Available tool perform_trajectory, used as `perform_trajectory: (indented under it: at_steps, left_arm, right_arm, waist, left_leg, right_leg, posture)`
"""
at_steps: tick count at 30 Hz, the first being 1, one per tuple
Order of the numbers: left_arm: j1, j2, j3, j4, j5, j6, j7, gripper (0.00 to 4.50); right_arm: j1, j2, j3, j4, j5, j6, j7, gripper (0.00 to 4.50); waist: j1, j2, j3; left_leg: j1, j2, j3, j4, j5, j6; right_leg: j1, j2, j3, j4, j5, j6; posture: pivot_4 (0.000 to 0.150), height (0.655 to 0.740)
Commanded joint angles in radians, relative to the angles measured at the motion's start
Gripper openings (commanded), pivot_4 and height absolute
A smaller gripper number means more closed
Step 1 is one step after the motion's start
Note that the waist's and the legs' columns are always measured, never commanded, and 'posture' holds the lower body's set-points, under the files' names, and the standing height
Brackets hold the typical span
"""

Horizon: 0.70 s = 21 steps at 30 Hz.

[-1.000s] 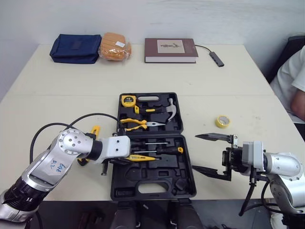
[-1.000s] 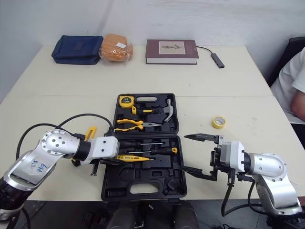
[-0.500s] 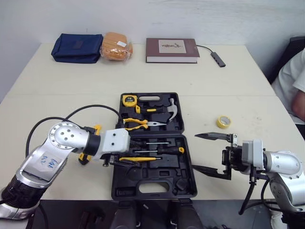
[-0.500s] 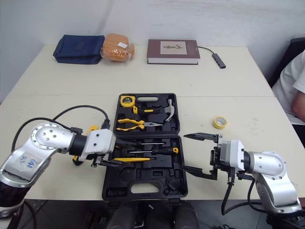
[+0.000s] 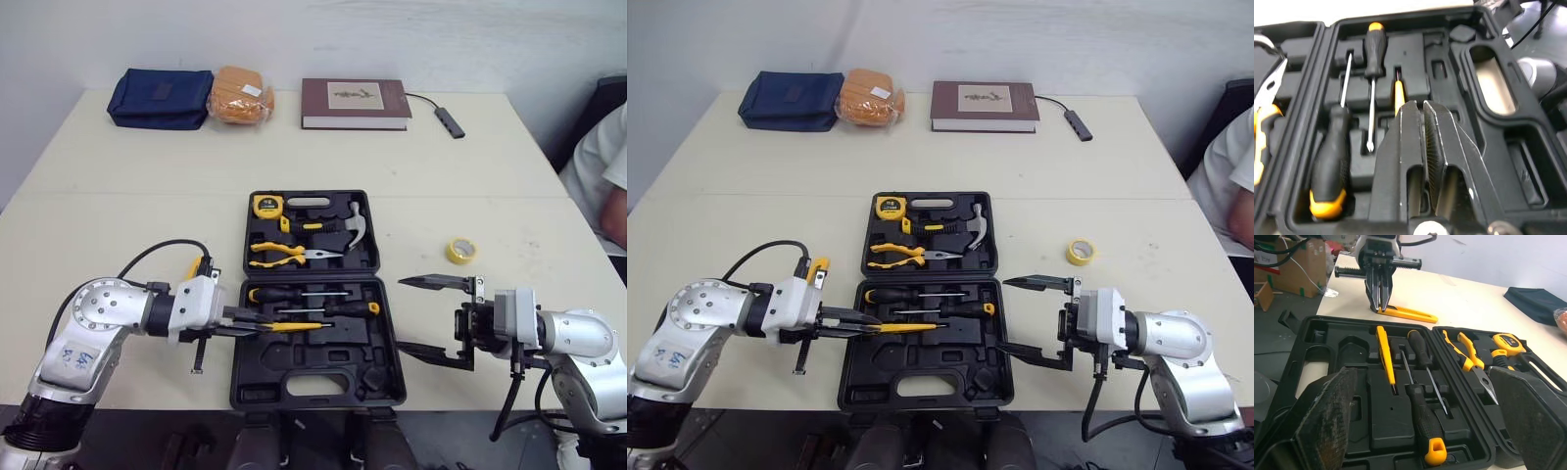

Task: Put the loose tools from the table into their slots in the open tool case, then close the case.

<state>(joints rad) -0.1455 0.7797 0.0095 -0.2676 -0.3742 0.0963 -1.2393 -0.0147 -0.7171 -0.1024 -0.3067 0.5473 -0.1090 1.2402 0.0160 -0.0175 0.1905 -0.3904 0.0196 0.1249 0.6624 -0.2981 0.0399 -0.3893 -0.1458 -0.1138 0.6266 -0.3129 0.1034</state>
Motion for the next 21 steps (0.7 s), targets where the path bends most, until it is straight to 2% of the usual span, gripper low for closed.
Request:
perform_trajectory:
  at_steps: [1, 21]
  left_arm:
    - [0.007, -0.029, -0.032, 0.018, 0.033, -0.047, 0.024, 0.03]
    - [-0.026, -0.074, -0.118, 0.033, 0.117, 0.049, 0.147, 0.03]
  right_arm:
    - [0.009, 0.000, -0.011, -0.014, -0.003, -0.013, -0.002, 4.50]
    - [0.014, 0.005, -0.006, -0.021, -0.012, -0.010, -0.018, 4.50]
  waist:
    - [0.004, 0.000, 0.000]
    - [0.005, 0.000, 0.000]
  left_leg:
    - [0.000, 0.000, 0.000, 0.000, 0.000, 0.000]
    - [0.000, 0.000, 0.000, 0.000, -0.001, 0.000]
  right_leg:
    - [0.000, 0.000, 0.000, 0.000, 0.000, 0.000]
    - [0.000, 0.000, 0.000, 0.000, 0.000, 0.000]
  posture:
    - [0.150, 0.7400]
    - [0.150, 0.7400]
